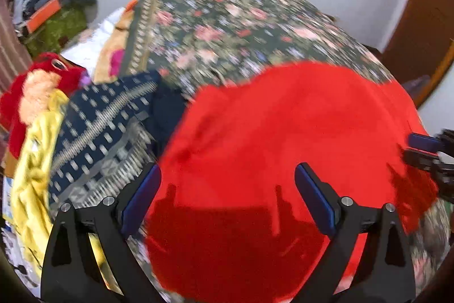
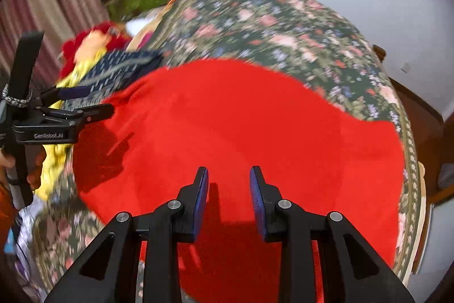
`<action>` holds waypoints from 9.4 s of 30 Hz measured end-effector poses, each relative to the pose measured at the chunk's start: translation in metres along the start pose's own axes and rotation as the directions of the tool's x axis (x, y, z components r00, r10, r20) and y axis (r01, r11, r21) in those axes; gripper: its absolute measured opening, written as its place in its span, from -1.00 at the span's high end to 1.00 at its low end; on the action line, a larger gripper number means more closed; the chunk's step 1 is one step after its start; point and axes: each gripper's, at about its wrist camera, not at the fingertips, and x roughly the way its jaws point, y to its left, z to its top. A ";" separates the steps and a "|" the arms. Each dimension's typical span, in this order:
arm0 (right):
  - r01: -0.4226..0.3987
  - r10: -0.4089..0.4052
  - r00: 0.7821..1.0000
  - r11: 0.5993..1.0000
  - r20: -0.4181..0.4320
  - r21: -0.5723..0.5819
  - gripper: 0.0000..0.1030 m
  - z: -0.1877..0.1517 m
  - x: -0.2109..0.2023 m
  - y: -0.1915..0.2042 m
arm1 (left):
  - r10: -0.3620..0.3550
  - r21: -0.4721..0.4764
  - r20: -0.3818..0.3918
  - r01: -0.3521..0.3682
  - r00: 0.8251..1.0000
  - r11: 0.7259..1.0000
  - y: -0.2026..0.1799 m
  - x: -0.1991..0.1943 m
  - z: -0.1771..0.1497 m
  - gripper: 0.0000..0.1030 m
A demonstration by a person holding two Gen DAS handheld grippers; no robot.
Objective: Fold large clothes
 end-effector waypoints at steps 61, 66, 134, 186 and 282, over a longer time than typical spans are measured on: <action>0.050 -0.031 0.998 0.862 -0.046 0.504 -0.86 -0.136 -0.065 -0.125 | -0.395 -0.711 0.040 0.304 0.918 0.634 0.060 0.041 -0.121 -1.00; 0.043 -0.021 0.998 0.880 -0.053 0.472 -0.87 -0.129 -0.058 -0.116 | -0.383 -0.715 0.112 0.343 0.917 0.609 0.063 0.068 -0.093 -0.88; -0.019 -0.025 0.995 0.903 0.097 0.429 -0.97 -0.148 -0.154 -0.090 | -0.242 0.372 -0.015 0.230 0.970 0.899 -0.208 -0.090 -0.076 -0.75; -0.209 0.250 0.967 0.890 -0.049 0.405 -0.96 -0.092 -0.027 -0.106 | -0.380 -0.203 -0.150 0.347 0.913 0.916 -0.065 0.003 -0.032 -1.00; -0.100 0.107 0.991 0.991 -0.079 0.094 -0.66 0.067 0.090 0.155 | 0.113 -0.262 -0.062 -0.126 0.992 0.957 0.219 -0.074 -0.111 -0.99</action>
